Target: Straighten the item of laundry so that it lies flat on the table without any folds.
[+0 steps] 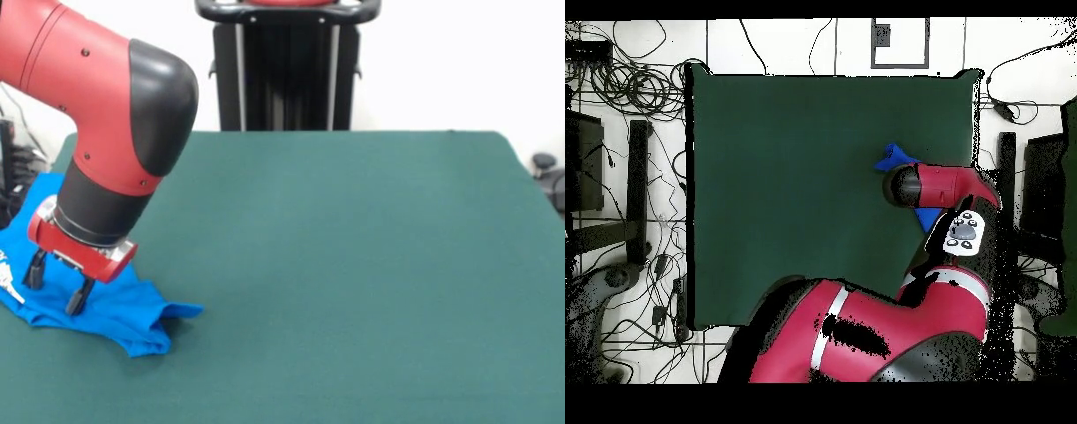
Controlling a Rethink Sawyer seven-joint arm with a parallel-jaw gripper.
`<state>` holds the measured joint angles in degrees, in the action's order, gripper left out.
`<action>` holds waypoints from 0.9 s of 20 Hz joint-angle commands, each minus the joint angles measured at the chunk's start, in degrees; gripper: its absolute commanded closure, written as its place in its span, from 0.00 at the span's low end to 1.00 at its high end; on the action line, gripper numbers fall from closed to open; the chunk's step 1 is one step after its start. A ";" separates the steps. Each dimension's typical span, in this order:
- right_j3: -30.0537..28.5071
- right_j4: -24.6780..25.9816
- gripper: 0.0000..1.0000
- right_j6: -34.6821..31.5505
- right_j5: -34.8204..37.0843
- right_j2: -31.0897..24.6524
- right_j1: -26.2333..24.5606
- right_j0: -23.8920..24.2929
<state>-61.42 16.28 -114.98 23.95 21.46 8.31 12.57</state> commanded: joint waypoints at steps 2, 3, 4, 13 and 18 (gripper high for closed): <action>-1.32 -0.79 0.00 -7.62 -1.95 -3.28 -1.62 -1.47; -1.43 -0.85 0.00 -7.67 -1.96 -3.38 -1.62 -1.46; -1.55 -0.92 0.00 -7.71 -1.97 -3.48 -1.62 -1.44; -3.93 -2.05 0.00 -9.14 -2.75 -4.91 -1.62 -1.56; -4.75 -1.87 0.00 -9.38 -2.67 -4.27 -0.70 -2.01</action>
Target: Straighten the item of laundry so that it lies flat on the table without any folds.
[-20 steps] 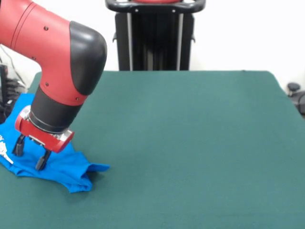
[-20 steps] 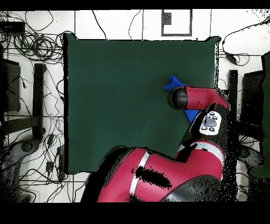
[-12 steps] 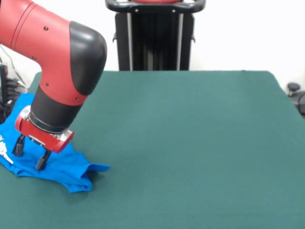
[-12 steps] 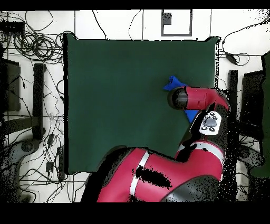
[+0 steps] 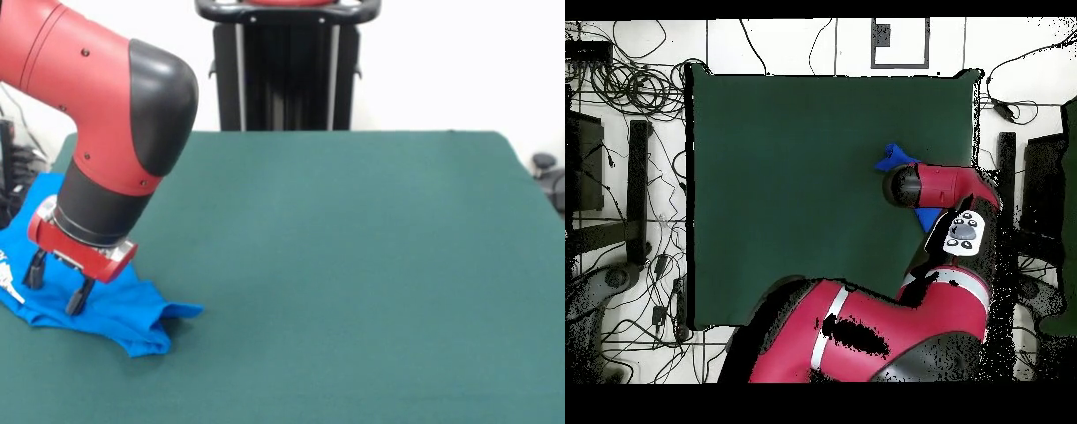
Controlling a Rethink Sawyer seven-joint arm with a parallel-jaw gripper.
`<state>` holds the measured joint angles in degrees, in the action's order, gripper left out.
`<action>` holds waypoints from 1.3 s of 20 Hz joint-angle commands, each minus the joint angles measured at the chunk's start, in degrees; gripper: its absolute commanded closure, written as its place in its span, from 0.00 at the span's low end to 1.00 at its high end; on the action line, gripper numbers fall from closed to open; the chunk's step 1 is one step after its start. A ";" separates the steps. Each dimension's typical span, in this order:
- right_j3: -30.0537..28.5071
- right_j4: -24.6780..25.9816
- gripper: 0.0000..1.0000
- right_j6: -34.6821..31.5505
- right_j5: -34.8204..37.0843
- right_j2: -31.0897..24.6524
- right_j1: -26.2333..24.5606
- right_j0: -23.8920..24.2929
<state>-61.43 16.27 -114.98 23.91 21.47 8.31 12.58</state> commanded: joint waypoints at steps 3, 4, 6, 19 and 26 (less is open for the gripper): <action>-6.22 -1.60 0.00 -8.18 -1.93 -4.60 1.10 -1.73; -6.70 -1.53 0.00 -7.63 -1.51 -4.74 1.78 -1.56; -7.70 -1.35 0.00 -6.99 -0.99 -4.70 3.01 -1.49; -11.21 -0.79 0.00 -4.00 1.89 -5.42 7.94 -0.53; -11.36 -0.49 0.00 -2.38 2.29 -7.29 7.17 0.66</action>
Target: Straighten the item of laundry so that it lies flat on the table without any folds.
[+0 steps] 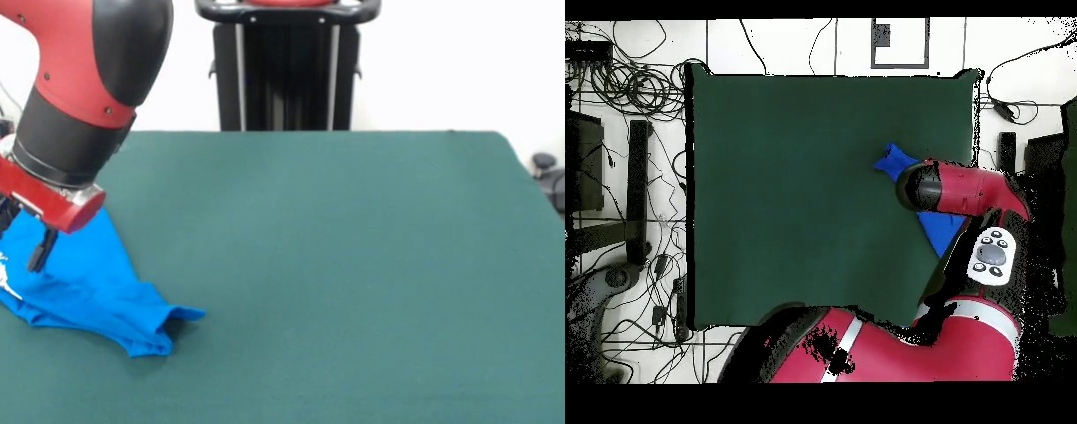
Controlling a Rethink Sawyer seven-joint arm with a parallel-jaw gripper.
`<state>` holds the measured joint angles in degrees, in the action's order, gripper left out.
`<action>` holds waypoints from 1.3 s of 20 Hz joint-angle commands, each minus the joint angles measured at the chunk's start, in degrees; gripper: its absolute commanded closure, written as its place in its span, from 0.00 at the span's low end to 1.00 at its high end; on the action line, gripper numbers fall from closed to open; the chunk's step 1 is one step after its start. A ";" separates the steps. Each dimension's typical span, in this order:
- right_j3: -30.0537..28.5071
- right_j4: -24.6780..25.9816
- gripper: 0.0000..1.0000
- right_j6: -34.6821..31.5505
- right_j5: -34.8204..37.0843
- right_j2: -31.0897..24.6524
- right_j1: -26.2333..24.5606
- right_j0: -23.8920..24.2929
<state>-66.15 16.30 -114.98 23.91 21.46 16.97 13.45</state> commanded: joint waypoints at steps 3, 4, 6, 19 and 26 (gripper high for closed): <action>-7.09 -0.33 0.00 -1.58 2.28 -8.10 -1.57 0.18; -7.26 -0.29 0.00 -1.33 2.56 -8.23 -1.49 0.20; -7.61 -0.19 0.00 -0.84 3.11 -8.47 -1.33 0.24; -10.44 1.39 0.00 4.23 4.85 -10.56 0.60 1.68; -9.62 1.48 0.00 4.44 6.72 -10.58 0.43 1.32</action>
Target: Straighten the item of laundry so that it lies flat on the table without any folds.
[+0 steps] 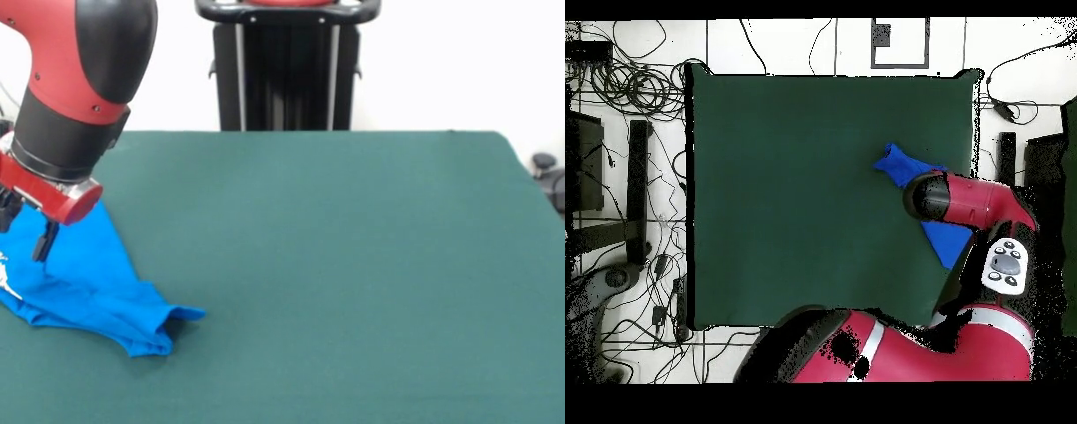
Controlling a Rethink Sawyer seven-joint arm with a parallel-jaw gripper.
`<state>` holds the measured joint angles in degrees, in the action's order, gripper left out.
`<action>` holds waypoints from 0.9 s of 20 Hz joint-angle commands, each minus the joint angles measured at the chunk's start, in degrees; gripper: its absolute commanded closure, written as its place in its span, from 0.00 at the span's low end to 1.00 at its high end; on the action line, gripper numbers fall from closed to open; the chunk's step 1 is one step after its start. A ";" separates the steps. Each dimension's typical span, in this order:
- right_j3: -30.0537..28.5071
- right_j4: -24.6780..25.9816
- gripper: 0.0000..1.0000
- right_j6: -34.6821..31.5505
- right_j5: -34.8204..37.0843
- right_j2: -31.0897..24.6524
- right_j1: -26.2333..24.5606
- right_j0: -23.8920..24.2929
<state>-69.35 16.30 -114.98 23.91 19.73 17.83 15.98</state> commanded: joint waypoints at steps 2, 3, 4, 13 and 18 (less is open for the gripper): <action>-6.18 1.78 0.00 3.95 6.10 -8.51 -0.93 -1.47; -6.07 1.87 0.00 3.92 5.88 -8.53 -1.03 -1.48; -6.02 1.87 0.00 3.95 5.91 -8.61 -1.20 -1.45; -5.27 1.42 0.00 2.09 6.09 -8.05 -2.30 -3.03; -5.20 1.83 0.00 1.33 4.39 -7.62 -3.10 -3.33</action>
<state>-69.35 16.30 -114.98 23.91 19.59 17.41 15.53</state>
